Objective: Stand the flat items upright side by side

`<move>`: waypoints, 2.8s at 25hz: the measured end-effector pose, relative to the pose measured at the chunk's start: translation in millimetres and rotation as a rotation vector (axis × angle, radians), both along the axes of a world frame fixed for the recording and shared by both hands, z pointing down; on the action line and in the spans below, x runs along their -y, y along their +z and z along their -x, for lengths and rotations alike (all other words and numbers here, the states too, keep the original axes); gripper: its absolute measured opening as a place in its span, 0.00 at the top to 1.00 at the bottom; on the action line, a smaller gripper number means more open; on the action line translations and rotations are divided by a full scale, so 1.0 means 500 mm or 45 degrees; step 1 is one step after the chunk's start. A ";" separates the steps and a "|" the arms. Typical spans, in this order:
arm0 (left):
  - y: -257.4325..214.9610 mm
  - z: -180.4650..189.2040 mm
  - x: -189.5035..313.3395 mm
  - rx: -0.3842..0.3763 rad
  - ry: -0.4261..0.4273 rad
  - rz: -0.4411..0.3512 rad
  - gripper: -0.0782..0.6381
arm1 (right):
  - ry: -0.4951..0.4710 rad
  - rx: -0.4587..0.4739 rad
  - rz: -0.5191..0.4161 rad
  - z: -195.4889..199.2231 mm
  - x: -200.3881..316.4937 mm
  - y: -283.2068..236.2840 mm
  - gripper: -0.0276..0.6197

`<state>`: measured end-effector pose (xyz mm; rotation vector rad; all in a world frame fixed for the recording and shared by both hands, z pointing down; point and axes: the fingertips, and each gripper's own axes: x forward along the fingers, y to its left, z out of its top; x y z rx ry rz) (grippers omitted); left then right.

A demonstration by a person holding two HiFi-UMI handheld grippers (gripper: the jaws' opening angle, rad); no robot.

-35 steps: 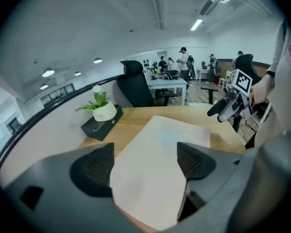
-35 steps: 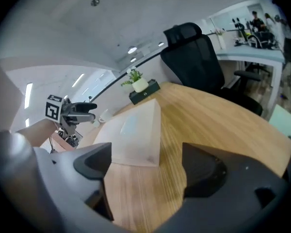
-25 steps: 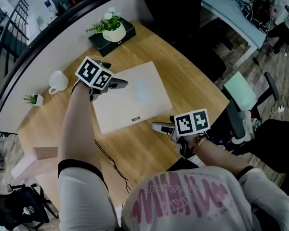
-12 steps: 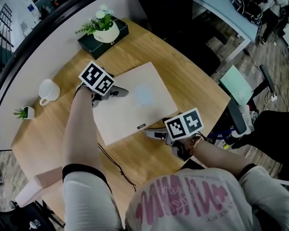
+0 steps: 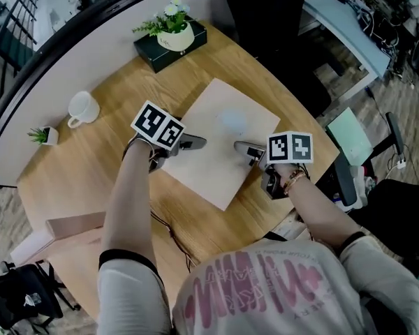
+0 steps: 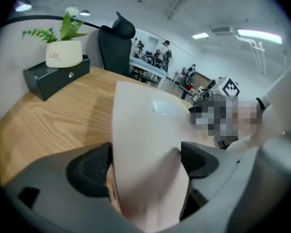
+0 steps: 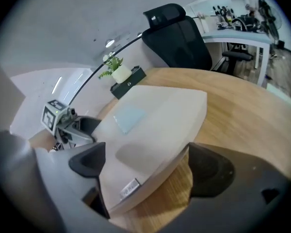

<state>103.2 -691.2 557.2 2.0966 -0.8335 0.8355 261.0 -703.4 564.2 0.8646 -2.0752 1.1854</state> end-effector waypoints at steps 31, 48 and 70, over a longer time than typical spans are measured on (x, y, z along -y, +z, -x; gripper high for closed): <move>-0.131 -0.282 -0.514 0.069 -1.316 -0.257 0.36 | -0.980 0.161 -0.433 -0.131 -0.308 -0.115 0.11; -0.296 -0.124 -0.902 0.320 -1.624 -0.616 0.33 | -1.241 0.493 -0.793 0.119 -0.658 -0.356 0.14; -0.334 0.191 -1.171 0.432 -1.397 -0.760 0.34 | -0.982 0.515 -0.985 0.365 -0.946 -0.380 0.17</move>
